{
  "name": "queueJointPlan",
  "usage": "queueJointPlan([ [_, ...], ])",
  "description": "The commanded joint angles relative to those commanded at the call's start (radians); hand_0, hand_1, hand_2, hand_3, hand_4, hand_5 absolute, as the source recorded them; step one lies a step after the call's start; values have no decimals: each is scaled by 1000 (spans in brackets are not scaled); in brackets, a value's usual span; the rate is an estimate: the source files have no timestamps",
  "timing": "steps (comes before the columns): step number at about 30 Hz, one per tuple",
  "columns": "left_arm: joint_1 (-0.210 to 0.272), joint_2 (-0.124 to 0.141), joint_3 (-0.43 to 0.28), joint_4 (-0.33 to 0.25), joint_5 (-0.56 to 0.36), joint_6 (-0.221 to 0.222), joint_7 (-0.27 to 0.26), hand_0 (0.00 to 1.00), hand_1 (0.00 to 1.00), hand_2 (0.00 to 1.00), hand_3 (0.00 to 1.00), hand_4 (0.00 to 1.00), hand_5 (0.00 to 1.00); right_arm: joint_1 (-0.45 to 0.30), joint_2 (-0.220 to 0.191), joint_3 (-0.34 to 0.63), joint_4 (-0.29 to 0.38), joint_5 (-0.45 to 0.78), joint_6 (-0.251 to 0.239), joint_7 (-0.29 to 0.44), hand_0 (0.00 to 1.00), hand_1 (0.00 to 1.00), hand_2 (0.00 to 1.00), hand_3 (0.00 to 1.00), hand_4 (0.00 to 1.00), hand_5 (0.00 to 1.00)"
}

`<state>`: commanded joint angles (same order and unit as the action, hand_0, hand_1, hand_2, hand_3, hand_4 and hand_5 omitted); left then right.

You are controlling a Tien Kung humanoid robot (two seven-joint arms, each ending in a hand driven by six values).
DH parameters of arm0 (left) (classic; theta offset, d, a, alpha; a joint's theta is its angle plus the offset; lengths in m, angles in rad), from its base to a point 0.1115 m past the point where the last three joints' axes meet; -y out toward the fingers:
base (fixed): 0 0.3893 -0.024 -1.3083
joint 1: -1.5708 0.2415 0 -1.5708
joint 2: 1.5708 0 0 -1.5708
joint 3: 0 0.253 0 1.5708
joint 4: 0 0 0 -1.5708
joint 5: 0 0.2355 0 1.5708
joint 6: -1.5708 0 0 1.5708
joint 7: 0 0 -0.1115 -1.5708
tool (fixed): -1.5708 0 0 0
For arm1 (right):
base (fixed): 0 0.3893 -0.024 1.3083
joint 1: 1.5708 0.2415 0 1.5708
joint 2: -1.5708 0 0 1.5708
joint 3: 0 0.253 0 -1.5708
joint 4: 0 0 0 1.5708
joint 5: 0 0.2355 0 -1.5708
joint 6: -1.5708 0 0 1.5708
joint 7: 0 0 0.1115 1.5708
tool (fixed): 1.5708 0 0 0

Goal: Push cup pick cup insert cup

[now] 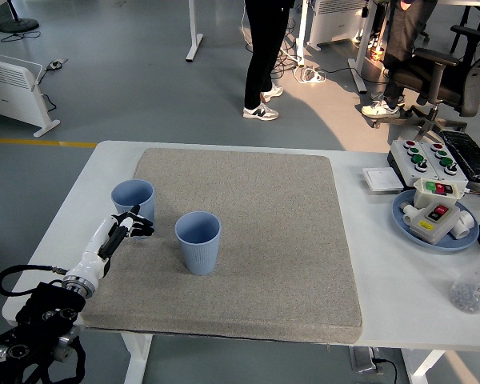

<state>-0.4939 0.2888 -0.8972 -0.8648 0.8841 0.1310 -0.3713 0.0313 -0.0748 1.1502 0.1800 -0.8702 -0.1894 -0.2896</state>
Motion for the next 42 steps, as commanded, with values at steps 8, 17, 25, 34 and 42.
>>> queueJointPlan([
  [8, 106, 47, -112, -179, 106, 2, 36, 528, 514, 480, 443, 614, 998, 3, 0, 3, 0, 5, -1, 1, 528, 547, 614, 648, 216, 794],
  [17, 187, 101, -211, -397, 270, 36, 74, 472, 501, 472, 443, 831, 998, 3, 0, 6, 0, 5, -2, 0, 528, 547, 614, 648, 213, 793],
  [25, 138, 148, -226, -544, 584, -6, 167, 560, 574, 550, 537, 958, 789, 3, 1, 6, 0, 6, -2, -1, 528, 547, 613, 647, 212, 791],
  [34, -84, 213, -42, -477, 954, -294, 278, 938, 929, 986, 949, 998, 589, 3, 0, -4, 0, 13, -2, -3, 528, 547, 613, 646, 210, 789],
  [42, -244, 196, 89, -420, 1144, -364, 289, 929, 940, 998, 970, 998, 564, -1, -1, -14, 0, 13, -2, -5, 528, 547, 612, 646, 210, 788],
])
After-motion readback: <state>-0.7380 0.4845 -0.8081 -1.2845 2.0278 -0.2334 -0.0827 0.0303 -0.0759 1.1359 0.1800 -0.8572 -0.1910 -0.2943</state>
